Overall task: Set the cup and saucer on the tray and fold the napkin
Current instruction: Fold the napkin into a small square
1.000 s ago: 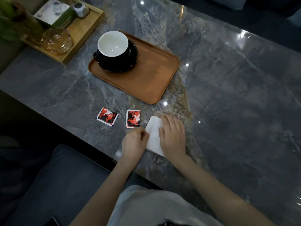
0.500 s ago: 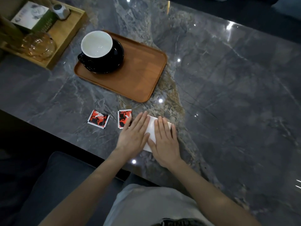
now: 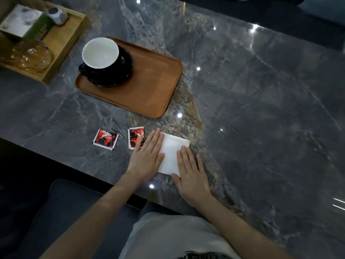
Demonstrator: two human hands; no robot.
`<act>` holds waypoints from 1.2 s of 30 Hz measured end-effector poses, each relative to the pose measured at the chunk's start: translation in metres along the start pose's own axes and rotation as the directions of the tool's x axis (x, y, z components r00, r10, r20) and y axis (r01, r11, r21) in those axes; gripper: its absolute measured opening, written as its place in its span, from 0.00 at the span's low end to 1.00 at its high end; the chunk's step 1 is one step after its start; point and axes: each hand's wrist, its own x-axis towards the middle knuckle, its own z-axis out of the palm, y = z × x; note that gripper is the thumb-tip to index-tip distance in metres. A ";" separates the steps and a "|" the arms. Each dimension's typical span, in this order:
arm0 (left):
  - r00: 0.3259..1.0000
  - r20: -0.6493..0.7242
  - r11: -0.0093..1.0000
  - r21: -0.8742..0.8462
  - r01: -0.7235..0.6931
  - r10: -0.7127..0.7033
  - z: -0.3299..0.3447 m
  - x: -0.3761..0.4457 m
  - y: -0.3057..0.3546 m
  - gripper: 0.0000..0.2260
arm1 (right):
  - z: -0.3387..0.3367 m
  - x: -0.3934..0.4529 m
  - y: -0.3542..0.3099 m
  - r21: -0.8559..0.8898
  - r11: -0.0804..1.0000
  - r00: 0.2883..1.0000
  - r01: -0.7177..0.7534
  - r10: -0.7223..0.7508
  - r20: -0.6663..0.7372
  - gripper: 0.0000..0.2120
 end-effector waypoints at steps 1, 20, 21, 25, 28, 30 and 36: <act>1.000 -0.005 1.000 0.001 0.001 -0.001 0.000 0.000 0.000 0.26 | 0.000 0.000 0.000 -0.011 1.000 1.000 -0.001 0.000 -0.008 0.30; 0.992 -0.109 0.989 0.132 0.074 -0.060 -0.004 -0.001 0.019 0.25 | -0.057 0.044 0.023 0.341 0.935 0.984 0.102 -0.044 -0.173 0.16; 0.989 -0.123 0.988 0.126 0.094 -0.078 -0.003 -0.003 0.023 0.24 | -0.062 0.054 0.025 0.326 0.942 0.994 0.082 -0.055 -0.089 0.16; 0.973 -0.179 0.987 0.036 0.154 -0.146 0.000 -0.012 0.038 0.21 | -0.072 0.086 0.021 0.301 0.954 0.980 -0.005 -0.056 0.193 0.22; 0.958 -0.195 0.977 -0.071 0.200 -0.211 0.003 -0.016 0.046 0.21 | -0.069 0.095 0.014 0.308 0.950 0.958 -0.042 -0.050 0.284 0.23; 0.957 -0.186 0.963 -0.195 0.184 -0.221 0.008 -0.016 0.049 0.21 | -0.072 0.098 0.012 0.330 0.943 0.943 -0.043 -0.070 0.325 0.20; 0.966 -0.159 0.933 -0.330 0.141 -0.202 0.008 -0.022 0.047 0.23 | -0.085 0.101 0.013 0.404 0.913 0.881 -0.060 -0.141 0.451 0.12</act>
